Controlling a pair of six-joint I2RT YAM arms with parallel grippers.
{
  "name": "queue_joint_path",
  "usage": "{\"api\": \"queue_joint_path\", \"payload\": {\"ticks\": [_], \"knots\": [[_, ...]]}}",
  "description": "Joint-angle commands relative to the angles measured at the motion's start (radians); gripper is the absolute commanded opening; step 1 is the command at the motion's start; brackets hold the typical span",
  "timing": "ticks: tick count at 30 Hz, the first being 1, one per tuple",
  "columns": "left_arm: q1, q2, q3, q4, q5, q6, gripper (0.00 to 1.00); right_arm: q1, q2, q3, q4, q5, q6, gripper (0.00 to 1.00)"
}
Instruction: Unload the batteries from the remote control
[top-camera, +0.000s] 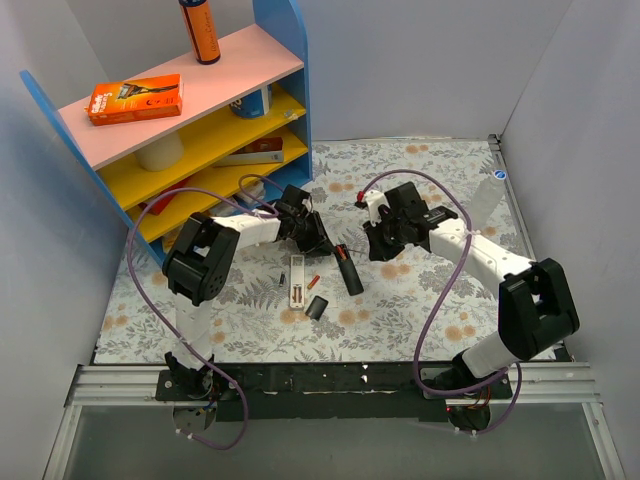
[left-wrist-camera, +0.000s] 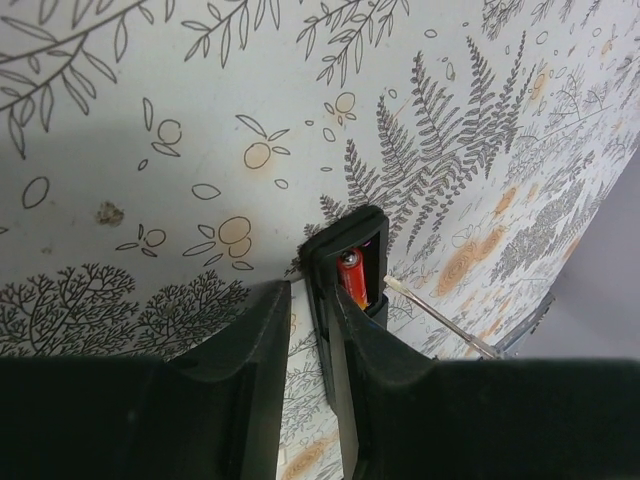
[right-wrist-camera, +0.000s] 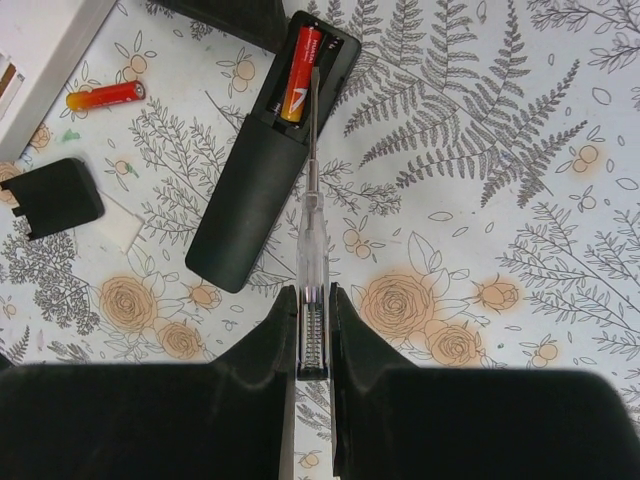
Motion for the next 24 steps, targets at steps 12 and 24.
{"api": "queue_joint_path", "payload": {"ticks": [12, 24], "knots": [[-0.005, 0.05, 0.047, -0.003, 0.001, 0.009, 0.14, -0.021, 0.049, 0.021, -0.017, -0.051, -0.029, 0.01], [-0.004, 0.05, 0.039, -0.003, 0.015, 0.004, 0.11, -0.021, 0.057, 0.012, -0.001, -0.224, -0.027, 0.01]]}}
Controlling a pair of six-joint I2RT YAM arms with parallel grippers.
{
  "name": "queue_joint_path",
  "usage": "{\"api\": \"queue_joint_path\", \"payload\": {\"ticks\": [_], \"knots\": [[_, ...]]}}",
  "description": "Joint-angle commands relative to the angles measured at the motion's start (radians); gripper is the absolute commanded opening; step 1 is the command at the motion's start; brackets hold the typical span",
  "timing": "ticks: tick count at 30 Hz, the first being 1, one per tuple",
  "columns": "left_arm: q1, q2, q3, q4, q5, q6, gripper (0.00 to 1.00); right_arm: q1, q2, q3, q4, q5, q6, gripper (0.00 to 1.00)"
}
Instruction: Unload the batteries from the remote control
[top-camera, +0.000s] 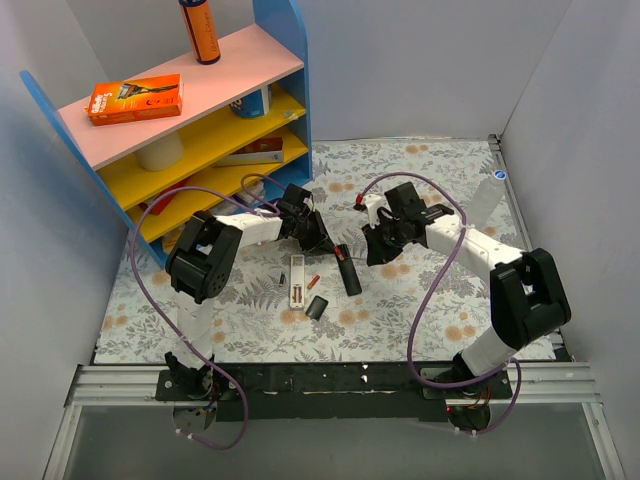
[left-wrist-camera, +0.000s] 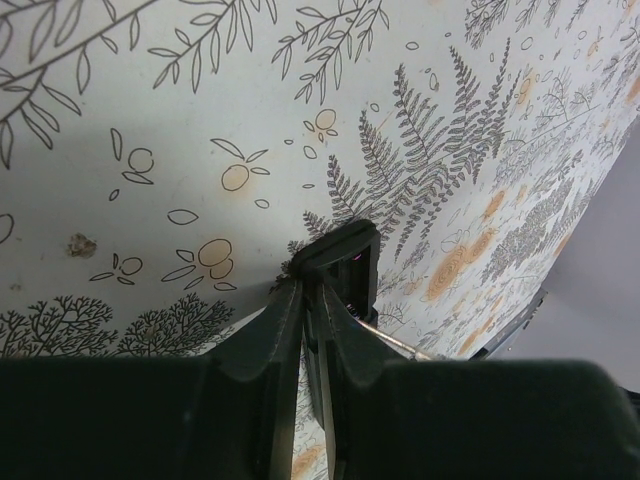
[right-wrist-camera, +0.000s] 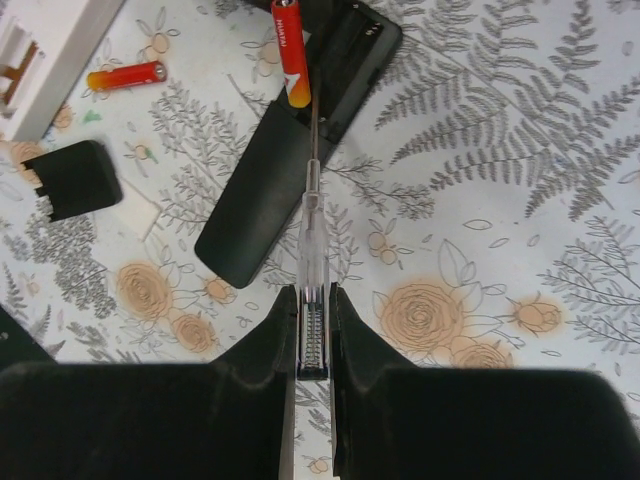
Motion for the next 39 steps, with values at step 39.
{"api": "queue_joint_path", "payload": {"ticks": [39], "knots": [[0.023, -0.18, 0.074, -0.223, -0.26, 0.04, 0.2, -0.004, -0.025, 0.017, 0.082, -0.129, 0.057, 0.01]]}}
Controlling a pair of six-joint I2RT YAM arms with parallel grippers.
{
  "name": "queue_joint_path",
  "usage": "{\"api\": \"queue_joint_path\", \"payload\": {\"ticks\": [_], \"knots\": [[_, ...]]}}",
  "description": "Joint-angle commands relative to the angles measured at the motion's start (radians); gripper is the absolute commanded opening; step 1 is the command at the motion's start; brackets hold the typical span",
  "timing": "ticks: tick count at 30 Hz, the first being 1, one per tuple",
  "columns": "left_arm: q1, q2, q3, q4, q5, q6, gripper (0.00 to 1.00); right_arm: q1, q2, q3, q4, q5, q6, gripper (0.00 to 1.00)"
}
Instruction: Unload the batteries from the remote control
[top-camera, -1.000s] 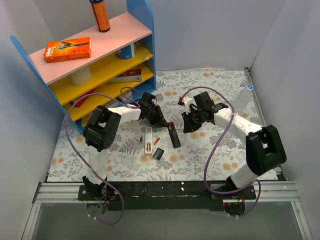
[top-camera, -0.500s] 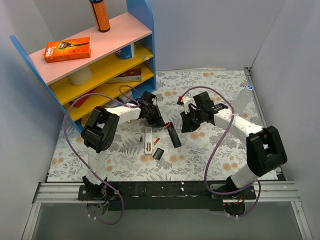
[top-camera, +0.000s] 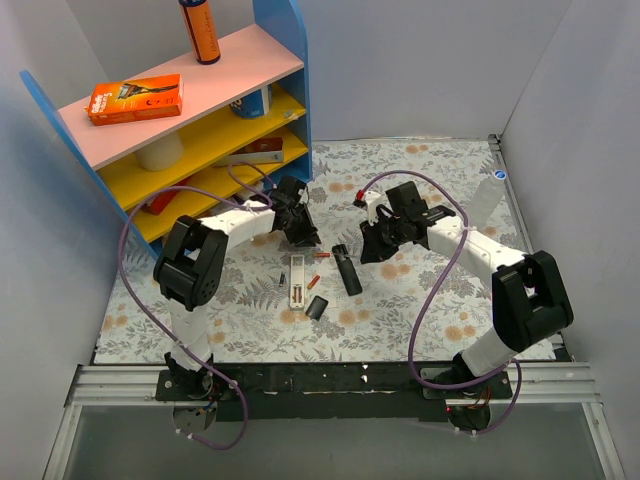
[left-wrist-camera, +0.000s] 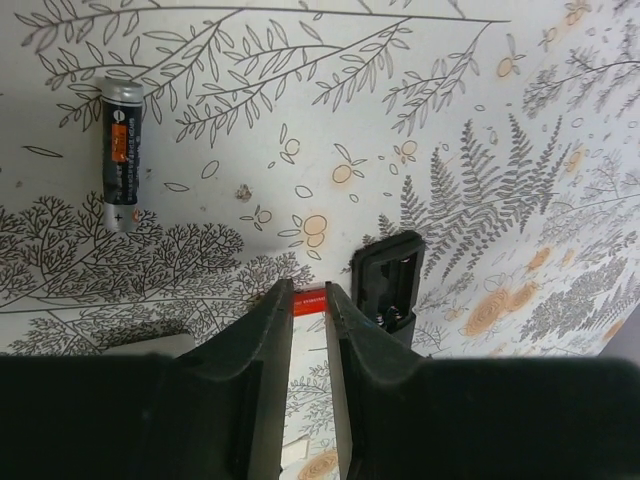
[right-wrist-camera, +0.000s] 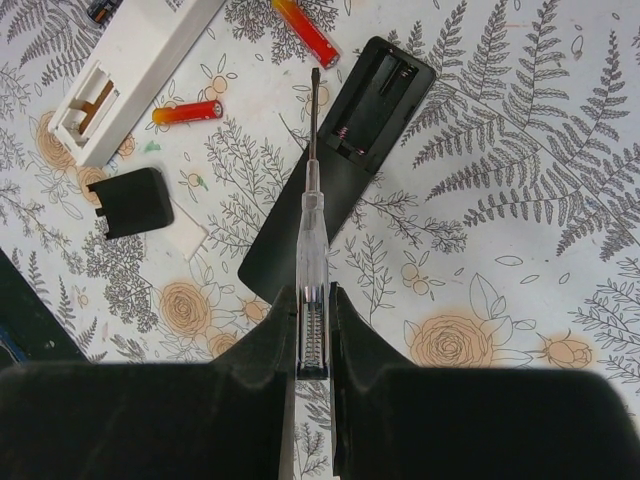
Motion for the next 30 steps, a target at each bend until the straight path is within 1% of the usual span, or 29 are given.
{"api": "queue_joint_path", "payload": {"ticks": [1, 3, 4, 5, 6, 7, 8, 9, 10, 11, 12, 13, 15, 16, 19, 20, 22, 23, 25, 28, 30], "knots": [[0.005, -0.109, 0.021, 0.004, -0.022, 0.038, 0.2, 0.003, -0.024, 0.03, 0.013, -0.017, 0.028, 0.01], [0.005, -0.152, 0.021, 0.009, -0.013, 0.05, 0.22, 0.003, -0.052, 0.012, 0.012, 0.015, 0.054, 0.01], [0.005, -0.169, 0.021, 0.012, -0.007, 0.067, 0.23, 0.003, -0.092, 0.001, 0.025, 0.043, 0.089, 0.01], [0.005, -0.191, 0.021, 0.013, 0.007, 0.077, 0.25, 0.002, -0.113, -0.011, 0.032, 0.083, 0.106, 0.01], [0.005, -0.233, 0.023, 0.012, 0.016, 0.09, 0.26, 0.003, -0.133, -0.045, 0.038, 0.165, 0.122, 0.01], [0.005, -0.261, 0.02, 0.01, 0.024, 0.115, 0.33, 0.002, -0.17, -0.06, 0.05, 0.202, 0.132, 0.01], [0.005, -0.289, 0.014, 0.007, 0.033, 0.13, 0.37, 0.0, -0.187, -0.08, 0.058, 0.235, 0.158, 0.01], [0.005, -0.354, -0.004, 0.009, 0.036, 0.144, 0.42, 0.0, -0.201, -0.099, 0.065, 0.296, 0.166, 0.01], [0.005, -0.387, -0.02, 0.01, 0.038, 0.159, 0.56, 0.0, -0.218, -0.128, 0.072, 0.33, 0.174, 0.01], [0.005, -0.417, -0.032, 0.004, 0.035, 0.194, 0.77, -0.001, -0.222, -0.137, 0.073, 0.357, 0.194, 0.01], [0.005, -0.453, -0.057, -0.002, 0.029, 0.21, 0.96, -0.001, -0.221, -0.146, 0.072, 0.384, 0.203, 0.01], [0.005, -0.509, -0.07, -0.004, 0.027, 0.228, 0.98, -0.001, -0.218, -0.157, 0.066, 0.414, 0.212, 0.01], [0.005, -0.571, -0.104, -0.005, 0.032, 0.259, 0.98, -0.003, -0.216, -0.176, 0.07, 0.46, 0.241, 0.01], [0.005, -0.63, -0.135, -0.007, 0.036, 0.271, 0.98, -0.001, -0.221, -0.189, 0.081, 0.48, 0.254, 0.01], [0.007, -0.709, -0.202, -0.002, 0.041, 0.299, 0.98, -0.003, -0.244, -0.246, 0.127, 0.506, 0.297, 0.01], [0.005, -0.756, -0.219, 0.005, 0.038, 0.304, 0.98, -0.001, -0.25, -0.278, 0.137, 0.52, 0.304, 0.01], [0.005, -0.803, -0.277, 0.013, 0.039, 0.322, 0.98, -0.001, -0.268, -0.309, 0.173, 0.568, 0.318, 0.03], [0.004, -0.839, -0.293, 0.016, 0.036, 0.331, 0.98, -0.001, -0.273, -0.335, 0.182, 0.574, 0.318, 0.04], [0.005, -0.866, -0.33, 0.007, 0.017, 0.354, 0.98, -0.001, -0.273, -0.358, 0.196, 0.571, 0.32, 0.04], [0.007, -0.936, -0.416, 0.015, -0.029, 0.376, 0.98, 0.003, -0.253, -0.413, 0.226, 0.504, 0.338, 0.06], [0.005, -0.996, -0.483, 0.048, -0.005, 0.39, 0.98, 0.009, -0.247, -0.464, 0.237, 0.499, 0.361, 0.08]]}}
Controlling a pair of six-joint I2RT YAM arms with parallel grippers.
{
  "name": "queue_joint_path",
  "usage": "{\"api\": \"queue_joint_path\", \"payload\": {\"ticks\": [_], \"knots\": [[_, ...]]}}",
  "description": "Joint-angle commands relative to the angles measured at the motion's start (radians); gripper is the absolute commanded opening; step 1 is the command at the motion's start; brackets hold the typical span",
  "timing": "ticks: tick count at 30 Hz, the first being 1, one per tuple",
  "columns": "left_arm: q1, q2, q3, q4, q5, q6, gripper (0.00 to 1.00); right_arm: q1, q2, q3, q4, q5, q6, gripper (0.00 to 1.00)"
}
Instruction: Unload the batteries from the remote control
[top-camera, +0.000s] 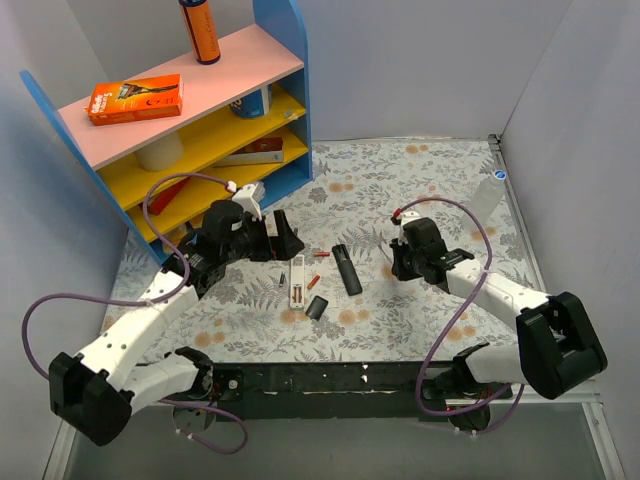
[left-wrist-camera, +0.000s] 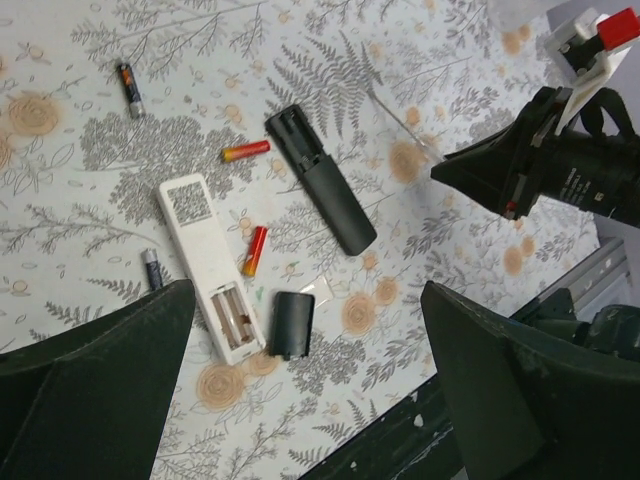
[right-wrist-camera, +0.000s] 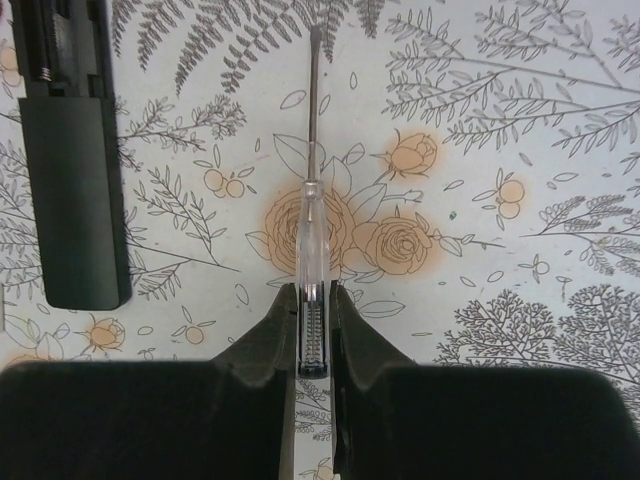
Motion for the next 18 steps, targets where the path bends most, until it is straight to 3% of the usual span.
{"api": "queue_joint_path", "payload": {"ticks": [1, 9, 11, 13, 17, 18], "knots": [[0.003, -0.121, -0.099, 0.036, -0.018, 0.057, 0.98, 0.008, 0.017, -0.107, 0.04, -0.007, 0.062, 0.11], [0.003, -0.243, -0.156, 0.051, -0.165, 0.089, 0.98, 0.011, -0.026, -0.121, 0.029, -0.024, 0.099, 0.28], [0.003, -0.265, -0.161, 0.044, -0.171, 0.099, 0.98, 0.011, -0.04, -0.106, 0.008, -0.013, 0.095, 0.38], [0.002, -0.276, -0.161, 0.044, -0.162, 0.091, 0.98, 0.011, -0.072, -0.084, -0.032, -0.012, 0.079, 0.57], [0.002, -0.3, -0.164, 0.054, -0.145, 0.077, 0.98, 0.009, -0.139, 0.028, -0.144, -0.012, 0.037, 0.66], [0.002, -0.305, -0.163, 0.051, -0.145, 0.073, 0.98, 0.011, -0.168, 0.046, -0.188, -0.025, 0.03, 0.75]]}}
